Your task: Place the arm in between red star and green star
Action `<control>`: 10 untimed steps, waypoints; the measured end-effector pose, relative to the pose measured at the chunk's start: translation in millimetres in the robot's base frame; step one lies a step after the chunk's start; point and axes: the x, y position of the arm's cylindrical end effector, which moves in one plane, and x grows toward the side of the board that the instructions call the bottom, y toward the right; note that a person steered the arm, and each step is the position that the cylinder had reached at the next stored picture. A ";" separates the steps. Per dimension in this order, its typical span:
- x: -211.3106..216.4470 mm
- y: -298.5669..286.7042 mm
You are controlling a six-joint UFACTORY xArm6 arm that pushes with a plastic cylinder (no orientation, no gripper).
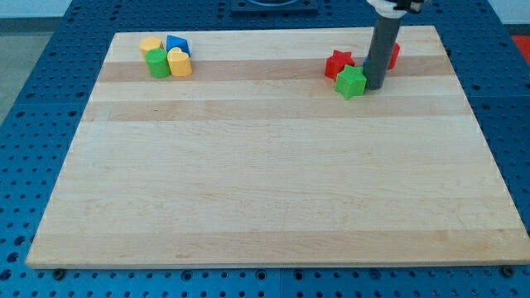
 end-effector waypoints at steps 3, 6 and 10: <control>12.6 -75.1; -67.3 -84.8; -93.5 -84.3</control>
